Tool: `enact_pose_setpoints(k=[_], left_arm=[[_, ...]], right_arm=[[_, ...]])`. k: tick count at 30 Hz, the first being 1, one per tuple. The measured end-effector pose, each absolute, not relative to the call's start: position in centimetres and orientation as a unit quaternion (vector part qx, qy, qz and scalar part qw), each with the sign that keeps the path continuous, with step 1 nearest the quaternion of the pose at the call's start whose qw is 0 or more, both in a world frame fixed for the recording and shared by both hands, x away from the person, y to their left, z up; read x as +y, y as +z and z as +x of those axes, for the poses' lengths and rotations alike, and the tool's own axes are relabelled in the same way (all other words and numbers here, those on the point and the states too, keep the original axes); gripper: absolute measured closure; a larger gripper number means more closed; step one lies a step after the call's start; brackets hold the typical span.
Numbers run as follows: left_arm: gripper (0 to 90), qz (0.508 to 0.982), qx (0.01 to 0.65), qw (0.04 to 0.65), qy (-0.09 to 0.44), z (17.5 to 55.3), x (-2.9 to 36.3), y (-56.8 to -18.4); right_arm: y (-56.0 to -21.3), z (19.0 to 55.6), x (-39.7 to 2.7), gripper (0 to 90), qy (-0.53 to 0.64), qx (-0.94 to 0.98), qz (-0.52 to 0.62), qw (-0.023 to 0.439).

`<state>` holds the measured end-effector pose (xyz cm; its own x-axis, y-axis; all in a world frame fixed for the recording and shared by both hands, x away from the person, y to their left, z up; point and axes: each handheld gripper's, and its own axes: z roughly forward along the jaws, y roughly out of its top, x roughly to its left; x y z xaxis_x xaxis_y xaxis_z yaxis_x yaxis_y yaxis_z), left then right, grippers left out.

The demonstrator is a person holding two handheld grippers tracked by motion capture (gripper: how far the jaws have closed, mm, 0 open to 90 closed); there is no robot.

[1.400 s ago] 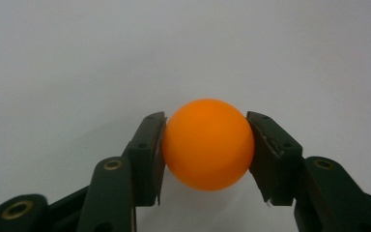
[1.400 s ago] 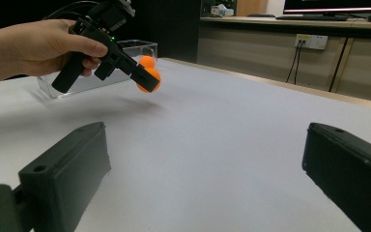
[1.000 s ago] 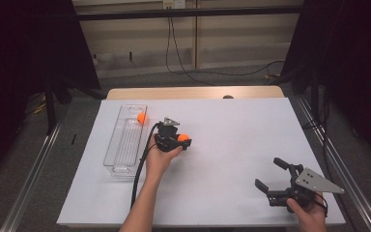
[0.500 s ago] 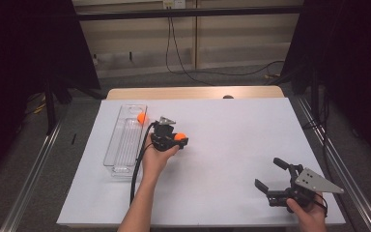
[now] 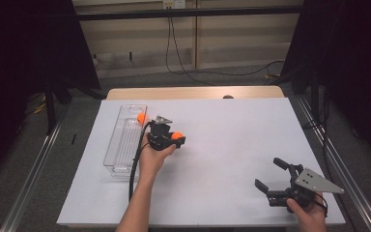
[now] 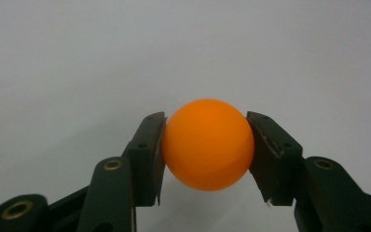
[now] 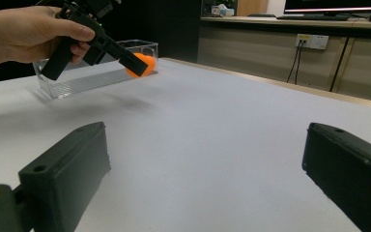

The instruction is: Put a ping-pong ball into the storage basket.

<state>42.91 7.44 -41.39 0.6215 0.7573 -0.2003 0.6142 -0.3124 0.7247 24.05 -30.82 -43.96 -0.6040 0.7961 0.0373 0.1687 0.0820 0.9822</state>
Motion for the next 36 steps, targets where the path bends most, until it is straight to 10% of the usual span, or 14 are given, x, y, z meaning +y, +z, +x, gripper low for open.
enact_pose_setpoints(k=[36], left_arm=[[51.0, 0.793, 0.439, 0.412, 0.091, 42.7, 9.4, -40.1]], right_arm=[[-43.9, 24.0, -30.9, 2.4, 0.579, 0.684, 0.351, 0.272]])
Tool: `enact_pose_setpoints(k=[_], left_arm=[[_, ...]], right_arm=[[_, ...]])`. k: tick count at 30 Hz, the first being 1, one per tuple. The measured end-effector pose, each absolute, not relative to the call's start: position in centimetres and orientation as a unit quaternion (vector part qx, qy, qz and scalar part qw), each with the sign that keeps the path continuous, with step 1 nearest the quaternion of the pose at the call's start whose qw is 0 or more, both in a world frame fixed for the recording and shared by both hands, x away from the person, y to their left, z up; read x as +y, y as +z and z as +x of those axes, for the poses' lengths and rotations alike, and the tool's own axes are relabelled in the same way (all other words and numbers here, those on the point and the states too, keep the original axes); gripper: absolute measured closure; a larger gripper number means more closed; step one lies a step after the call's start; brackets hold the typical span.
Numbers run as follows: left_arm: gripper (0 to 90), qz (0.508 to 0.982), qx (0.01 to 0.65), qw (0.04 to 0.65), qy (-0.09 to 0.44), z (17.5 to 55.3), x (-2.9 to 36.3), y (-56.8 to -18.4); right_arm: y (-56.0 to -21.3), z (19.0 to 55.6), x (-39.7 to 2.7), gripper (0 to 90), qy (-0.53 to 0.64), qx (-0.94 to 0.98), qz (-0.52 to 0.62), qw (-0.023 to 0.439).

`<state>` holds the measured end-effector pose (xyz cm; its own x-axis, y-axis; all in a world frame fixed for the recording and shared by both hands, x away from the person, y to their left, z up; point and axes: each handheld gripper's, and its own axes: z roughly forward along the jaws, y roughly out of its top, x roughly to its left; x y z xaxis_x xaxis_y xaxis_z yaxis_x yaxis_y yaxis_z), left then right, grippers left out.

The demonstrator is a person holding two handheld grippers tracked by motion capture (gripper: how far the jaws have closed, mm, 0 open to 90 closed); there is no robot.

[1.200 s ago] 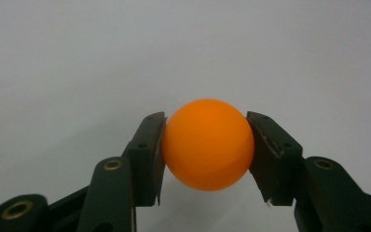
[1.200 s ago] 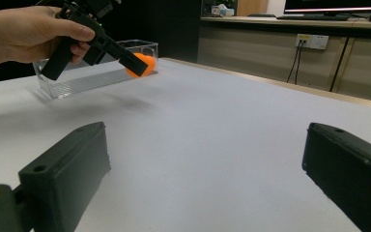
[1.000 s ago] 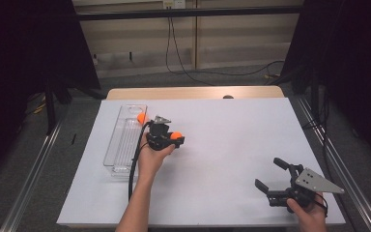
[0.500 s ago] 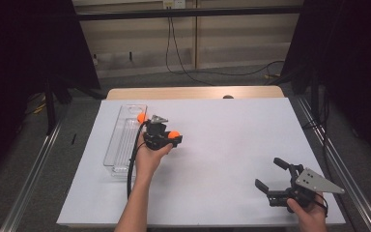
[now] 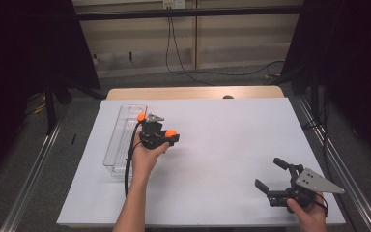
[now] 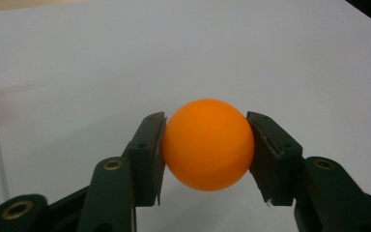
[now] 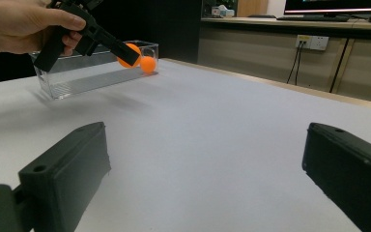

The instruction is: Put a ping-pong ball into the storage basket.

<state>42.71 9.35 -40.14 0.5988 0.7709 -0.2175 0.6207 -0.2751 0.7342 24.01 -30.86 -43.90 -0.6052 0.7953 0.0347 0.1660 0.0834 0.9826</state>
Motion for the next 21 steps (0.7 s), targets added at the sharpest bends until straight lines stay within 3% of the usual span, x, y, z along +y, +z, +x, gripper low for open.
enact_pose_setpoints(k=[21], left_arm=[[51.0, 0.793, 0.442, 0.408, 0.097, 42.60, 10.28, -39.51]], right_arm=[[-43.87, 24.00, -30.88, 2.3, 0.579, 0.683, 0.353, 0.272]])
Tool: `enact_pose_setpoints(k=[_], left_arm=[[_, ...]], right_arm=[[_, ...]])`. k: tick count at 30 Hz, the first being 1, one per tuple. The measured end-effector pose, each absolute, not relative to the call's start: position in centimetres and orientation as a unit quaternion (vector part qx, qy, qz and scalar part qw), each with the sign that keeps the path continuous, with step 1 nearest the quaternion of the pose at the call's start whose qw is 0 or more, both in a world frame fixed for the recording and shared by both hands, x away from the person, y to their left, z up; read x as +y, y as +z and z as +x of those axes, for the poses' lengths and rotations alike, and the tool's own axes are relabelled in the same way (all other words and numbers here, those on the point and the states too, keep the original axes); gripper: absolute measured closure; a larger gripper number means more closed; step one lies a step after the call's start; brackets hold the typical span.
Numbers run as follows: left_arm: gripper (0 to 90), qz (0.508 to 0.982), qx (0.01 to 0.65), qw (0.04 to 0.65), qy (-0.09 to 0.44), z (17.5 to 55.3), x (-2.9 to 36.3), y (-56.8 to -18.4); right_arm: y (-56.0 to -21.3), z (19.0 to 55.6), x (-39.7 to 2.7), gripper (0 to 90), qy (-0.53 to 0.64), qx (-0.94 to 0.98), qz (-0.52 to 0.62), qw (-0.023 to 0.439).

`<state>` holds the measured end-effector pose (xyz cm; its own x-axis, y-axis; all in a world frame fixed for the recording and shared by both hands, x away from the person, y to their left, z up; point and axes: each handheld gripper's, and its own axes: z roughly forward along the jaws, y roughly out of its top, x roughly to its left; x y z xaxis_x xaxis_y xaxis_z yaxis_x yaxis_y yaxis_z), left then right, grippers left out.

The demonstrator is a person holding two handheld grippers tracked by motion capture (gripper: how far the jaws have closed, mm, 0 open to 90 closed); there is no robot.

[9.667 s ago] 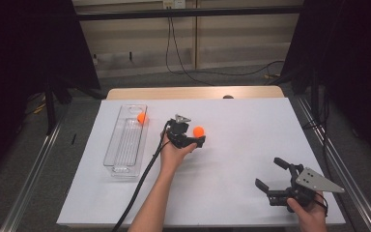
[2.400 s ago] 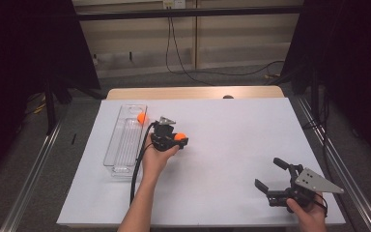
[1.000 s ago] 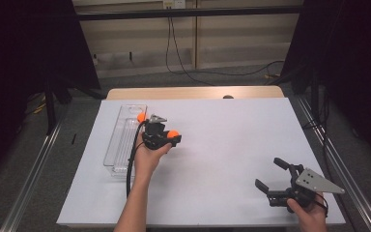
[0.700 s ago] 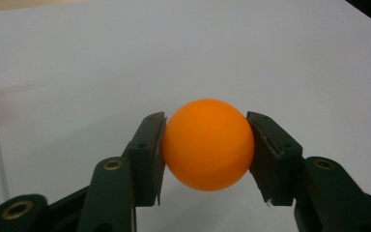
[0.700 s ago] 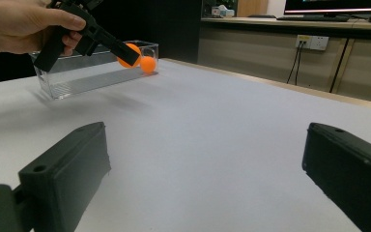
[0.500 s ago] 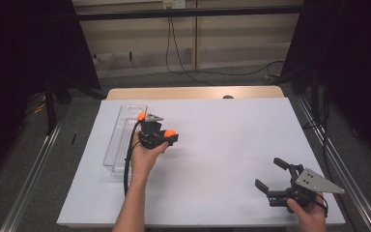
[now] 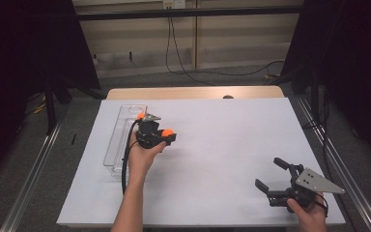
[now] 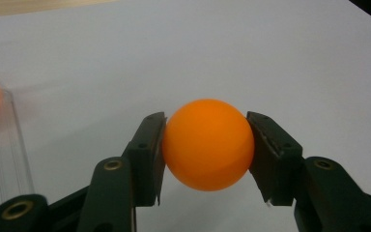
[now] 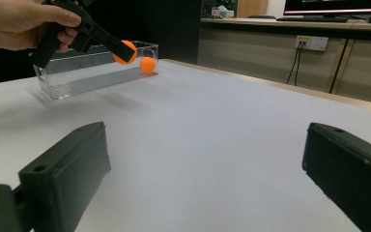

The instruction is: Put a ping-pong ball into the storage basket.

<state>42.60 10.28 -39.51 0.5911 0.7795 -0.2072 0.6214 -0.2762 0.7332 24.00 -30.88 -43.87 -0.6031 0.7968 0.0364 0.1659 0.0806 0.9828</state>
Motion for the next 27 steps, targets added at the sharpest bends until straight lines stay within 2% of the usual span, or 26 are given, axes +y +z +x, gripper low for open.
enact_pose_setpoints(k=[27], left_arm=[[51.0, 0.785, 0.453, 0.410, 0.102, 42.6, 11.9, -39.0]], right_arm=[[-43.9, 24.0, -30.9, 2.4, 0.579, 0.682, 0.353, 0.272]])
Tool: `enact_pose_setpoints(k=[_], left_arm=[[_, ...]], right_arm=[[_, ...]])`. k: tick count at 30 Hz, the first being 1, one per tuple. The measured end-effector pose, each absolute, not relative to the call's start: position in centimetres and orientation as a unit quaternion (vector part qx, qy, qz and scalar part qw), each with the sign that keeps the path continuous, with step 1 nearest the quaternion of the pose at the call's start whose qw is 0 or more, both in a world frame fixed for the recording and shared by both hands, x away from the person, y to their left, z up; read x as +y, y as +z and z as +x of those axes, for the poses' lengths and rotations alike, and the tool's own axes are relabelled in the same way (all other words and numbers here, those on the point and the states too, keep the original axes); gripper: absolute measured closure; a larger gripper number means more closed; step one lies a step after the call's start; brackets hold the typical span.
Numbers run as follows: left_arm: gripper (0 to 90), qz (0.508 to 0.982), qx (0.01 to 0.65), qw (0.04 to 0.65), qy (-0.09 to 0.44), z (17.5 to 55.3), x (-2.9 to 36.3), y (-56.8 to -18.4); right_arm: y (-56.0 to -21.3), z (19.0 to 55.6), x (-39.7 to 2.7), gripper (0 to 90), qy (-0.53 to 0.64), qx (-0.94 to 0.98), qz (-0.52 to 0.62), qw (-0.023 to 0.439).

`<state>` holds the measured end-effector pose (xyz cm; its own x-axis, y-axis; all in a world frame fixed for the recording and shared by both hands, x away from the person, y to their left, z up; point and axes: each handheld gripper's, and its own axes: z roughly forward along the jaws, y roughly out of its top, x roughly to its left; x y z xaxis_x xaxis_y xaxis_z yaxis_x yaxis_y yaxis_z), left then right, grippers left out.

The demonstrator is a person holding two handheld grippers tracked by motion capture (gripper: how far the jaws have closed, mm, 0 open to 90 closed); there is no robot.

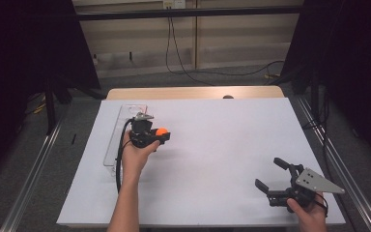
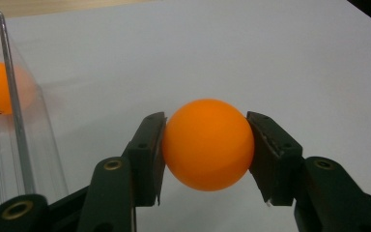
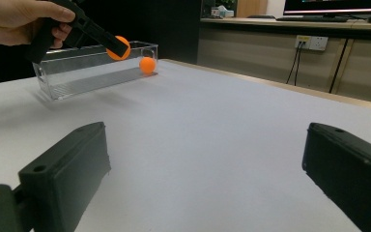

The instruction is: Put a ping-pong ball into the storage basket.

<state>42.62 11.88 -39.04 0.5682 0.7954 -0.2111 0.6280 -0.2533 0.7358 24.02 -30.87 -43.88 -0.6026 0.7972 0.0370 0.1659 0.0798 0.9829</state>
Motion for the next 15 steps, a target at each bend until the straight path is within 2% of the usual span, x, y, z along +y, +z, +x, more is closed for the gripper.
enact_pose_setpoints(k=[15], left_arm=[[51.0, 0.781, 0.460, 0.410, 0.104, 42.60, 12.68, -38.86]], right_arm=[[-43.88, 24.00, -30.82, 2.3, 0.580, 0.682, 0.352, 0.272]])
